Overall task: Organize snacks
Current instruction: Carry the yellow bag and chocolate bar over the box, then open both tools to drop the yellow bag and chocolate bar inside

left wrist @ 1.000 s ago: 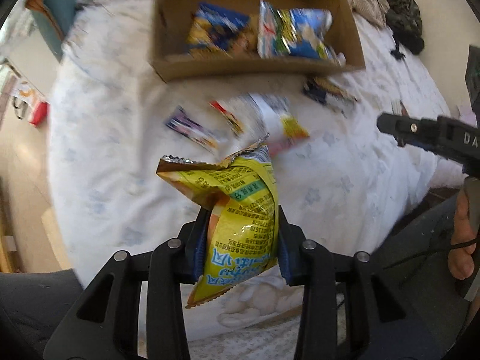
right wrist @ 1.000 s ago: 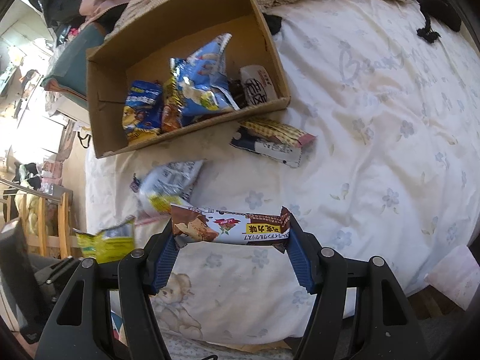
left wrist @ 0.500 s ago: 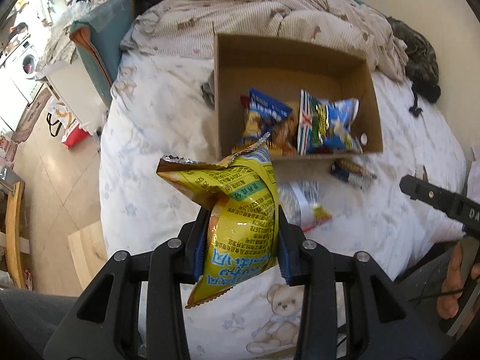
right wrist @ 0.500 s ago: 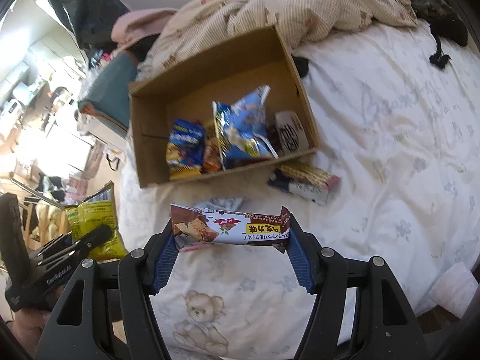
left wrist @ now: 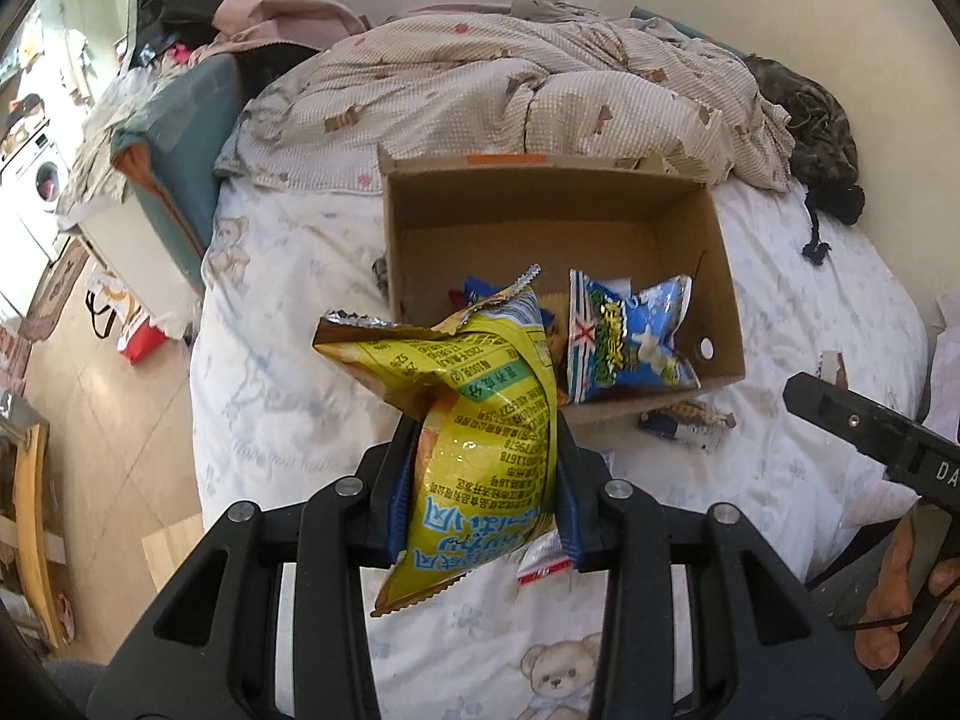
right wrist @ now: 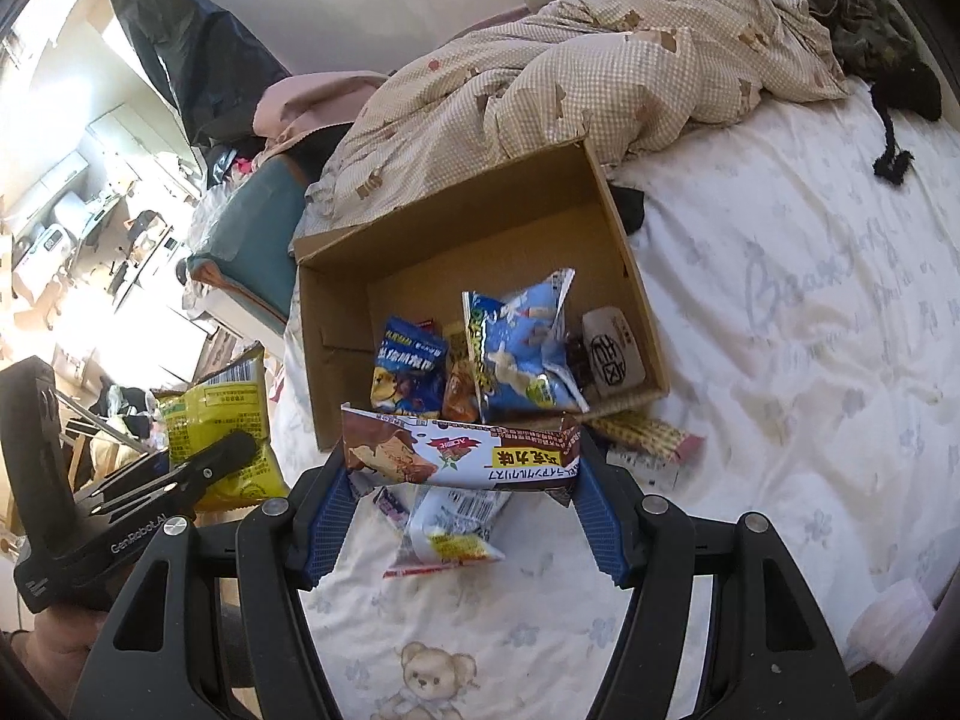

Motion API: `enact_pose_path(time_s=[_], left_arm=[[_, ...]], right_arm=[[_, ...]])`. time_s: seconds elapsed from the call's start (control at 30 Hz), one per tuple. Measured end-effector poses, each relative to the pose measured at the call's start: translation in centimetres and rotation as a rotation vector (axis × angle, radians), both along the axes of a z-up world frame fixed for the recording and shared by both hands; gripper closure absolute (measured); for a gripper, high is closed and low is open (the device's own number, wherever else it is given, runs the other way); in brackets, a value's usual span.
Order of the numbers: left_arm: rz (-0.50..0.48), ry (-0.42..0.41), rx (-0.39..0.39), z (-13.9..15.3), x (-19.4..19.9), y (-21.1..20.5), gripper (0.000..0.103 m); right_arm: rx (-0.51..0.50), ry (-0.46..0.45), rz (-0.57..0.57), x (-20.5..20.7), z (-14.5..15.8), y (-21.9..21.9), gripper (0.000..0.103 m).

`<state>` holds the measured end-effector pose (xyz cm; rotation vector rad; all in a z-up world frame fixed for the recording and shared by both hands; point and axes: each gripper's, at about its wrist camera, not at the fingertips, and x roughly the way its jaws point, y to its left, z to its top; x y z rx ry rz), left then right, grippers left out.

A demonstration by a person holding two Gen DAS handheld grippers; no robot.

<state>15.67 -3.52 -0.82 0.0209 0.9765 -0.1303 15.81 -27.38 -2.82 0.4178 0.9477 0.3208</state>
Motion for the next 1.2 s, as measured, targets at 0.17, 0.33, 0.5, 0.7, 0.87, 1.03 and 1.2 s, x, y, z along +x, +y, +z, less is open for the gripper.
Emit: enact_pose_path(time_s=[0.17, 0.33, 0.5, 0.7, 0.87, 1.03, 1.2], left_arm=[[-0.002, -0.003, -0.003, 0.0, 1.7, -0.4, 0.069], [-0.004, -0.007, -0.004, -0.1, 3.4, -0.7, 0.069], [-0.008, -0.010, -0.008, -0.3, 5.2, -1.1, 0.069], [-0.006, -0.030, 0.007, -0.9, 7.3, -1.8, 0.069], [-0.009, -0.085, 0.068, -2.8, 8.0, -2.2, 0.069], [0.010, -0.029, 0.005, -4.4, 9.4, -1.5, 0.069], [0.007, -0.062, 0.016, -4.3, 9.9, -1.7, 0.068]], right_arm=[[-0.001, -0.004, -0.006, 1.3, 0.1, -0.1, 0.035], [-0.002, -0.007, -0.007, 2.5, 0.0, 0.1, 0.035], [-0.012, -0.013, 0.000, 4.2, 0.0, 0.5, 0.035], [-0.032, -0.013, -0.002, 6.7, -0.4, 0.4, 0.035], [-0.041, -0.008, -0.028, 8.8, -0.8, -0.1, 0.035], [-0.042, -0.006, -0.036, 10.6, -1.3, 0.0, 0.035], [-0.039, 0.024, -0.038, 12.3, -2.6, 0.6, 0.034]])
